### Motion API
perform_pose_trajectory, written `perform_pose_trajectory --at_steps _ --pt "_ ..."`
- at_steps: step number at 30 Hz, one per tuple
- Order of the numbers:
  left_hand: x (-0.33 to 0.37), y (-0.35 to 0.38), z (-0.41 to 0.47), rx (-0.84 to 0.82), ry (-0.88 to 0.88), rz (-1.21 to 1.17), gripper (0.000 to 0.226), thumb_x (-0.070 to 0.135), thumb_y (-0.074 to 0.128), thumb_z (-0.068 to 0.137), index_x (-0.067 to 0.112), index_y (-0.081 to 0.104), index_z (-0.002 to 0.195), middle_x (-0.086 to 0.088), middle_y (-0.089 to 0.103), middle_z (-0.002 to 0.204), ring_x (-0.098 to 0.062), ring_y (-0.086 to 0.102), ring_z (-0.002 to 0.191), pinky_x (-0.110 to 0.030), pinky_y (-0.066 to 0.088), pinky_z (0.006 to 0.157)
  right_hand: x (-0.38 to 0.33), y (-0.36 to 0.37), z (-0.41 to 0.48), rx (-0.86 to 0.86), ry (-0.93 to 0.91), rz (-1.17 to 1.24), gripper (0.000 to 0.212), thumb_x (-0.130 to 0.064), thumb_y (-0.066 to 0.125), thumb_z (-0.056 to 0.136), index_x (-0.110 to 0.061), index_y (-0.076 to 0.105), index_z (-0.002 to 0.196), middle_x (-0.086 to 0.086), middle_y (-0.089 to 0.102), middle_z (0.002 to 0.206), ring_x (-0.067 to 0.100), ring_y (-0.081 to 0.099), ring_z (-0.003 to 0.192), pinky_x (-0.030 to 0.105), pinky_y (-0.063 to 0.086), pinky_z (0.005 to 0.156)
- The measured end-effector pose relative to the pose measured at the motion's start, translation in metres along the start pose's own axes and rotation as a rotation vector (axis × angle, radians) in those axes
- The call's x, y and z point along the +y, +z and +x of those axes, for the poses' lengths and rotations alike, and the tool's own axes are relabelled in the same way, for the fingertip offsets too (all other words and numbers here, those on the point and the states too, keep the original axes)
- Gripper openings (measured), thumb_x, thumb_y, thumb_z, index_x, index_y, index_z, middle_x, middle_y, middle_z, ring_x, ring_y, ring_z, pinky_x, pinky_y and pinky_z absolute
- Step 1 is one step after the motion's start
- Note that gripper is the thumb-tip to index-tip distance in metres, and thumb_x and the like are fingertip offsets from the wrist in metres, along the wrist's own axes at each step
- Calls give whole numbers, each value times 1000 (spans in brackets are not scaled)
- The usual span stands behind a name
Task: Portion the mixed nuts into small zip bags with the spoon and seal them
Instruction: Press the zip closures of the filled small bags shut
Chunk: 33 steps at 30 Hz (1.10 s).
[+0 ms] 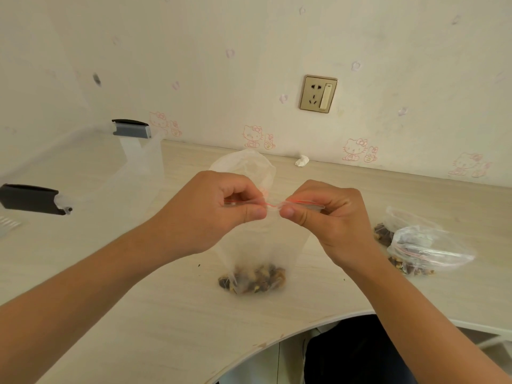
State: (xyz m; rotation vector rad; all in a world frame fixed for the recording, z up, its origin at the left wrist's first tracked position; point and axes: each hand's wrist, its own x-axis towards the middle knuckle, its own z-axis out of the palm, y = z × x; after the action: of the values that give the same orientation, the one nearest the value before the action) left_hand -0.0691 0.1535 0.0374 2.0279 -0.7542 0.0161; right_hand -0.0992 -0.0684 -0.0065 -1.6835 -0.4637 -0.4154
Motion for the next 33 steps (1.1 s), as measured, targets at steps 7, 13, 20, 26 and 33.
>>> perform_pose_trajectory --at_steps 7,13,20,26,33 --pt "-1 -5 2 -20 -11 17 16 23 82 88 37 77 82 15 75 80 -2 67 75 -10 46 68 2 -8 -3 3 29 -6 3 -13 83 80 -15 81 78 2 67 70 16 57 67 26 43 64" --pt "-10 -11 -1 -45 -73 -29 11 48 82 74 37 80 77 9 75 74 -2 64 68 -13 47 66 6 -15 -9 24 103 55 7 -14 84 74 -9 79 75 -1 68 69 12 58 66 22 44 64" --pt "-13 -8 -4 30 -57 -71 12 43 78 77 31 76 74 7 73 74 -6 63 72 -19 47 71 6 -14 -10 85 145 118 11 -12 84 72 -4 77 75 11 69 71 19 59 70 27 46 66" --pt "-9 -9 -5 -38 -55 4 15 21 78 90 33 76 80 20 75 80 5 68 81 -5 44 75 1 -12 -8 94 122 90 17 -12 82 70 2 76 77 32 59 75 25 55 70 32 44 66" --pt "-6 -4 2 -38 -74 -58 15 18 82 86 29 77 77 11 74 72 3 65 70 -8 45 68 1 -12 -5 37 106 71 11 -12 84 73 -7 80 82 19 67 75 22 59 72 30 46 66"
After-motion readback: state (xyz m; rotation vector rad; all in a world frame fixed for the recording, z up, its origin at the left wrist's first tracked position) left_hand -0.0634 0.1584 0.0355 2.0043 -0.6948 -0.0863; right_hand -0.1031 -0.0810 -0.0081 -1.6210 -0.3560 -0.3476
